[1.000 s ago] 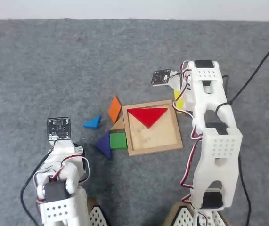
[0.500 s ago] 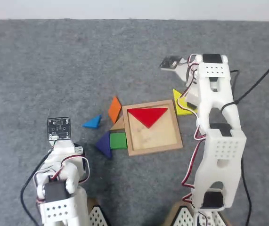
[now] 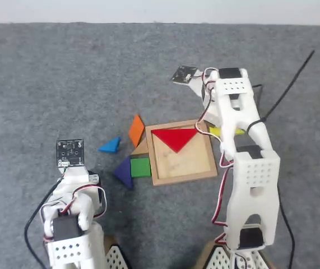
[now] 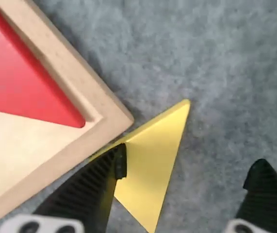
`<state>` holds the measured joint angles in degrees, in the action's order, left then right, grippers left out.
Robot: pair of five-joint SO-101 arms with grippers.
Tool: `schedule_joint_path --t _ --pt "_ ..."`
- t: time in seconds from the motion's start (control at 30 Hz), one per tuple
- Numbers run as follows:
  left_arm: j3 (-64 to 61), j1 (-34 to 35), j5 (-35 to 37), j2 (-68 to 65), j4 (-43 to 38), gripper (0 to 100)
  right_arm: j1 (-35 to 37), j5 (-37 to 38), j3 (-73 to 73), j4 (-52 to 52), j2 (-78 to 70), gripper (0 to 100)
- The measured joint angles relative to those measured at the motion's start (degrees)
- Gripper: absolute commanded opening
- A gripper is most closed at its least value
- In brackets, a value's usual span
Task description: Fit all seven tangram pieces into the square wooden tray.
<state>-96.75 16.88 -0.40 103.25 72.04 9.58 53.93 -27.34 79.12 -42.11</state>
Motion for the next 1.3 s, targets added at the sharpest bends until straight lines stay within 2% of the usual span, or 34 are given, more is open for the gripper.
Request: schedule_joint_path --t 0.37,0.63,0.9,1.3 --pt "0.00 0.00 0.00 0.00 0.00 4 -8.44 1.58 -0.09 0.00 -0.09 37.8" --pt "0.00 0.00 0.00 0.00 0.00 4 -9.58 3.16 -0.09 0.18 0.09 38.1" --pt "0.00 0.00 0.00 0.00 0.00 4 -9.23 14.51 0.70 12.75 4.92 38.1" --pt "0.00 0.00 0.00 0.00 0.00 4 -9.32 20.40 4.22 4.40 0.62 37.9"
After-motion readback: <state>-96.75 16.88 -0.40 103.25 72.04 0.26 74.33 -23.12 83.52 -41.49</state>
